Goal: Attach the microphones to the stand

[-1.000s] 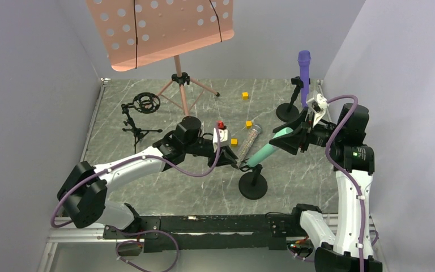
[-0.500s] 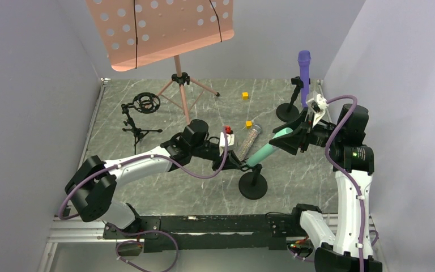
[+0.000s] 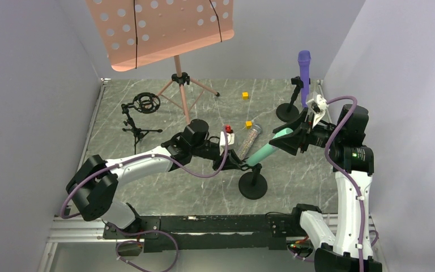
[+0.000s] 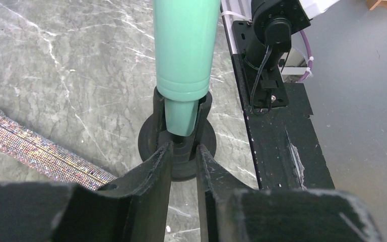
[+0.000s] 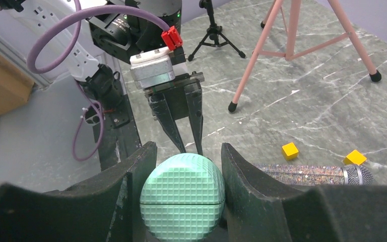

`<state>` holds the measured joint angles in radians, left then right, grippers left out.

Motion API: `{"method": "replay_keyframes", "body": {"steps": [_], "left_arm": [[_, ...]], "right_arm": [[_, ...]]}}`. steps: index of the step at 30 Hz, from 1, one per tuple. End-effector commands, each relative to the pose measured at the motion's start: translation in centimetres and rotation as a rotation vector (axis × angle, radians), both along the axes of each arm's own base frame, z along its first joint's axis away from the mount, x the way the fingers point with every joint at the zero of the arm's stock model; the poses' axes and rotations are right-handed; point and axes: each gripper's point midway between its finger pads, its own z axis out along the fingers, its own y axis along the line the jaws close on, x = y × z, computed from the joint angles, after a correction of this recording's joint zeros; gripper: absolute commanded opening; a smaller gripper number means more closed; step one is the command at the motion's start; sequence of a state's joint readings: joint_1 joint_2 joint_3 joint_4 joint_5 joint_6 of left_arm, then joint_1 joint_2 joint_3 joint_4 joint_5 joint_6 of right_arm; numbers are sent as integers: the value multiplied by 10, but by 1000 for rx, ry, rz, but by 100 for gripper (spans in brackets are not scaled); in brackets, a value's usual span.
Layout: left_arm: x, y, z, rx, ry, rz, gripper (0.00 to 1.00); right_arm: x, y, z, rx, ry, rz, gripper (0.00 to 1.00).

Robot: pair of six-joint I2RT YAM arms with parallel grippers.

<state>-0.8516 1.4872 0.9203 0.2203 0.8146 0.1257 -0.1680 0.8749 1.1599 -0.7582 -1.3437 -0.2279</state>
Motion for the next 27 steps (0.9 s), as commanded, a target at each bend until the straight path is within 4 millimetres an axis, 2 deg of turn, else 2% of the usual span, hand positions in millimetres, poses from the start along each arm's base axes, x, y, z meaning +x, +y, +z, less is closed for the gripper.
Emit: {"method": "replay_keyframes", "body": {"steps": [1, 4, 9, 13, 27], "left_arm": [[8, 4, 38, -84, -70, 6, 30], [10, 7, 38, -74, -73, 6, 27], [9, 4, 37, -73, -64, -11, 12], [8, 1, 38, -82, -56, -24, 5], [-5, -14, 27, -70, -28, -66, 4]], "right_arm": [[2, -1, 3, -14, -56, -3, 11], [2, -1, 2, -12, -55, -2, 11], [2, -1, 3, -12, -56, -2, 11], [3, -1, 2, -12, -52, -4, 11], [4, -1, 2, -8, -49, -3, 11]]}}
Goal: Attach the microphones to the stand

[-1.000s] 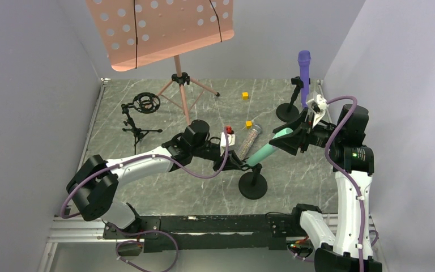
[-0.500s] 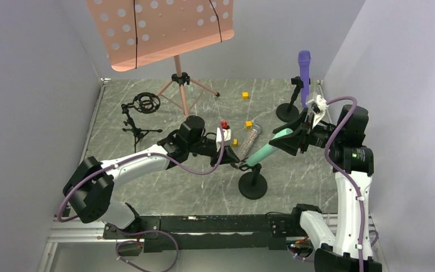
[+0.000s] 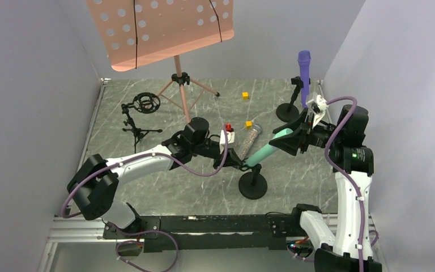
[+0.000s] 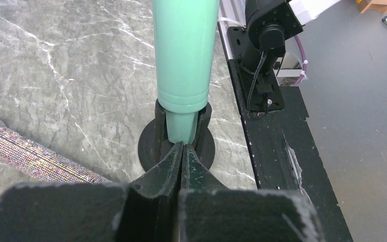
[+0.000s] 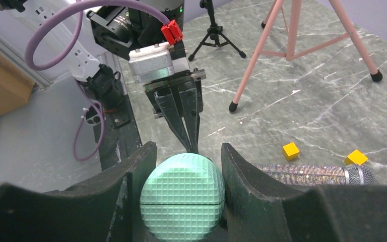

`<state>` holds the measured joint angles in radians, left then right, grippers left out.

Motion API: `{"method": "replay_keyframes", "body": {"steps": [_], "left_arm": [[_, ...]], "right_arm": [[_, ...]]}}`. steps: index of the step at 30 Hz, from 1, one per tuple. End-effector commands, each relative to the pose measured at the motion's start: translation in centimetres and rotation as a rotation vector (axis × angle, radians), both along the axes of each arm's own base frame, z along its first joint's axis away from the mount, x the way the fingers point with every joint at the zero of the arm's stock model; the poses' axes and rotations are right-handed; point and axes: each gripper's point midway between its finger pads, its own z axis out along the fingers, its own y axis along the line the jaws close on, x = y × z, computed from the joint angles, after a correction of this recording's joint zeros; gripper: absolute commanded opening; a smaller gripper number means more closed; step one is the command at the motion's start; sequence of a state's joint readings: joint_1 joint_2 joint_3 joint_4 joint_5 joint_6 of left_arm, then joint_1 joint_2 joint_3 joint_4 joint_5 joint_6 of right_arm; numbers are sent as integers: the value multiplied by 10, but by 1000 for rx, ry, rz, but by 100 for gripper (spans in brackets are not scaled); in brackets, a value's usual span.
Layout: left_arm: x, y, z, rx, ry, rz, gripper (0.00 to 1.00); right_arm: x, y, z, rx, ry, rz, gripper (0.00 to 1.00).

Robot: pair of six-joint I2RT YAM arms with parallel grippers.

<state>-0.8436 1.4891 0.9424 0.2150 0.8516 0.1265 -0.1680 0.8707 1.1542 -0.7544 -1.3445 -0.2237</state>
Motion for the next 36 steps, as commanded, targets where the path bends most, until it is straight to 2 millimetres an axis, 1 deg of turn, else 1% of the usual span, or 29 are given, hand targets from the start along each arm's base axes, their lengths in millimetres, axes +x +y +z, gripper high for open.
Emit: {"method": "replay_keyframes", "body": {"steps": [1, 4, 8, 11, 13, 18, 23, 36], "left_arm": [[-3, -15, 16, -46, -27, -30, 5], [0, -19, 12, -29, -30, -13, 6], [2, -20, 12, -30, -32, -2, 11], [2, -18, 12, -34, -34, 3, 23], [1, -17, 12, -34, -33, 4, 28], [-1, -18, 11, -36, -21, -9, 31], [-2, -19, 9, -37, -10, -13, 31], [0, -21, 9, -36, -7, -10, 31]], "right_arm": [[4, -1, 3, -10, -51, -2, 11], [4, -2, 2, -10, -49, -4, 11], [3, -1, 1, -12, -51, -2, 11], [3, -2, 1, -12, -51, -3, 11], [3, -2, 1, -13, -52, -2, 11], [4, -2, 0, -20, -53, -7, 11], [4, -3, -3, -29, -49, -11, 11], [9, -1, -23, -19, 9, 3, 11]]}}
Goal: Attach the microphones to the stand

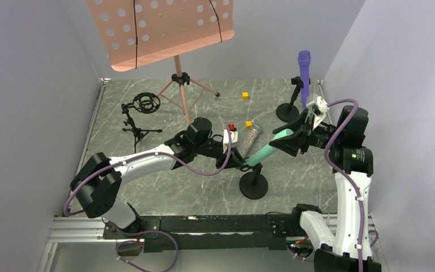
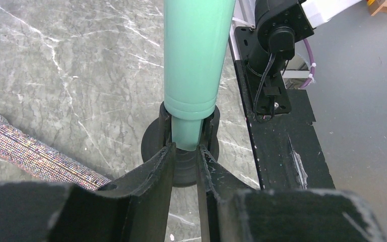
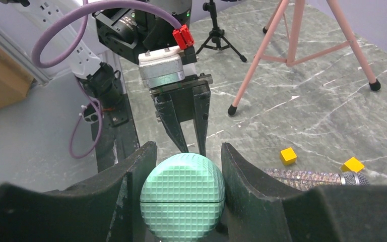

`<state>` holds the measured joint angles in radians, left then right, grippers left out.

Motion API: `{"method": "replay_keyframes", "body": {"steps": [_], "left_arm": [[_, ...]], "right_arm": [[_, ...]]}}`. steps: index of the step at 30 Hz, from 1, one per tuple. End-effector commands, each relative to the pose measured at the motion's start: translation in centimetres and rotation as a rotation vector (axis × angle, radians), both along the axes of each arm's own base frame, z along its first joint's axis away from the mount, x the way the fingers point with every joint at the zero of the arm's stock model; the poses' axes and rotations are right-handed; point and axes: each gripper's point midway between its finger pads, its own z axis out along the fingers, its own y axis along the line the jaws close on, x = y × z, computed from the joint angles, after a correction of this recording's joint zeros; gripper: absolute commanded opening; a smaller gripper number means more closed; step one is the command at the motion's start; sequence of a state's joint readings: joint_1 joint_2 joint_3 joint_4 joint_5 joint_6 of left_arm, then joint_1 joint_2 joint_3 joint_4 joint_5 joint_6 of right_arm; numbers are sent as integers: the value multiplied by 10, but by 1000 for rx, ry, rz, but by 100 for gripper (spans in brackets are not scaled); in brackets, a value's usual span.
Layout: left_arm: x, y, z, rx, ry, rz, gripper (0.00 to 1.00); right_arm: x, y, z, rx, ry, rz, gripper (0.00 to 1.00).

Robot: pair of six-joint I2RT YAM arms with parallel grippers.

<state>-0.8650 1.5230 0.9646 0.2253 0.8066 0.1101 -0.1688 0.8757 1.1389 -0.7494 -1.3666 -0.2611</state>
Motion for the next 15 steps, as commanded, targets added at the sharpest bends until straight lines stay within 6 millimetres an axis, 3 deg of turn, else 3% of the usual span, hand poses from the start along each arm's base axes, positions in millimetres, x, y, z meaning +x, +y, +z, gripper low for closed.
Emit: {"method": "replay_keyframes", "body": {"steps": [1, 15], "left_arm": [[-4, -11, 12, -47, -11, -35, 31], [-1, -13, 14, -51, -8, -20, 34]], "right_arm": [[9, -1, -20, -19, 33, -19, 11], [15, 8, -19, -51, 51, -45, 9]]}}
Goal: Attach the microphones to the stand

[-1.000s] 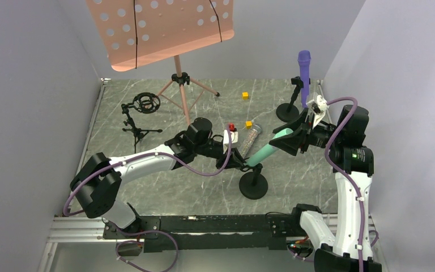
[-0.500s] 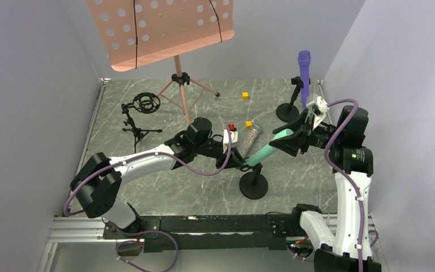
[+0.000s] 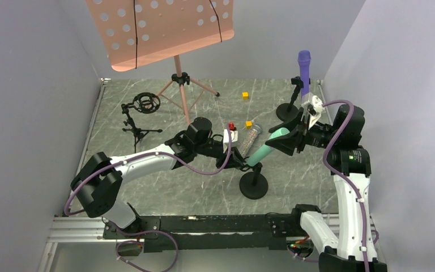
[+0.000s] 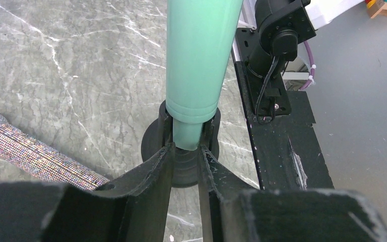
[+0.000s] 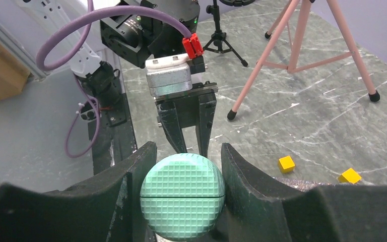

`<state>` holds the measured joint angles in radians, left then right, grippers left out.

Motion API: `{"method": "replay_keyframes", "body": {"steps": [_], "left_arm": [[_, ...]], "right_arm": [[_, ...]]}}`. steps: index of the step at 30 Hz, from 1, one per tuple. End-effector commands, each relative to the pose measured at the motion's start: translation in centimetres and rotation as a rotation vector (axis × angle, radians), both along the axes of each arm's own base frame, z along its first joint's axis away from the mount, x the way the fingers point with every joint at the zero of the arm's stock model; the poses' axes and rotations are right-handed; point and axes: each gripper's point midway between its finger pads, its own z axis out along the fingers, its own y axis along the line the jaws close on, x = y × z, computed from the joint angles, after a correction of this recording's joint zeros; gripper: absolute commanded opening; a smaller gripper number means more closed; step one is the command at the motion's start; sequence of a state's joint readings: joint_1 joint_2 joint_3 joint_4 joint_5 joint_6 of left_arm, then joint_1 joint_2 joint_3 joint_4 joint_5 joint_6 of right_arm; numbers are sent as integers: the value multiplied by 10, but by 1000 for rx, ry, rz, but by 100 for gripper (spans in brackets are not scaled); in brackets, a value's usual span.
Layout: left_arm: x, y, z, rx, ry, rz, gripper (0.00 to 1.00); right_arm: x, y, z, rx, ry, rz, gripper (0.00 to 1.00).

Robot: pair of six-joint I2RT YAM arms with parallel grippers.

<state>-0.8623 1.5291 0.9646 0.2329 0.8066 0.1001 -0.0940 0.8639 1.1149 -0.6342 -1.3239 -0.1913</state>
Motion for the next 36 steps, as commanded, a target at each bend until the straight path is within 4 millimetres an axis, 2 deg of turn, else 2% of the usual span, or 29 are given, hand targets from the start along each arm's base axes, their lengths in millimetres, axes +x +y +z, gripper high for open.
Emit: {"method": "replay_keyframes", "body": {"steps": [1, 8, 17, 29, 36], "left_arm": [[-2, -12, 15, -51, -17, -23, 34], [-1, -13, 17, -58, -20, -18, 38], [-1, -13, 16, -57, -16, -21, 39], [-1, -13, 15, -54, -15, -18, 43], [-1, -12, 13, -50, -13, -17, 44]], "right_arm": [[15, -2, -22, -46, 88, -77, 9], [26, -1, -30, -51, 126, -127, 8], [29, -1, -47, -73, 163, -162, 7], [21, -3, -75, -121, 216, -141, 7], [17, -6, -80, -144, 207, -145, 7]]}}
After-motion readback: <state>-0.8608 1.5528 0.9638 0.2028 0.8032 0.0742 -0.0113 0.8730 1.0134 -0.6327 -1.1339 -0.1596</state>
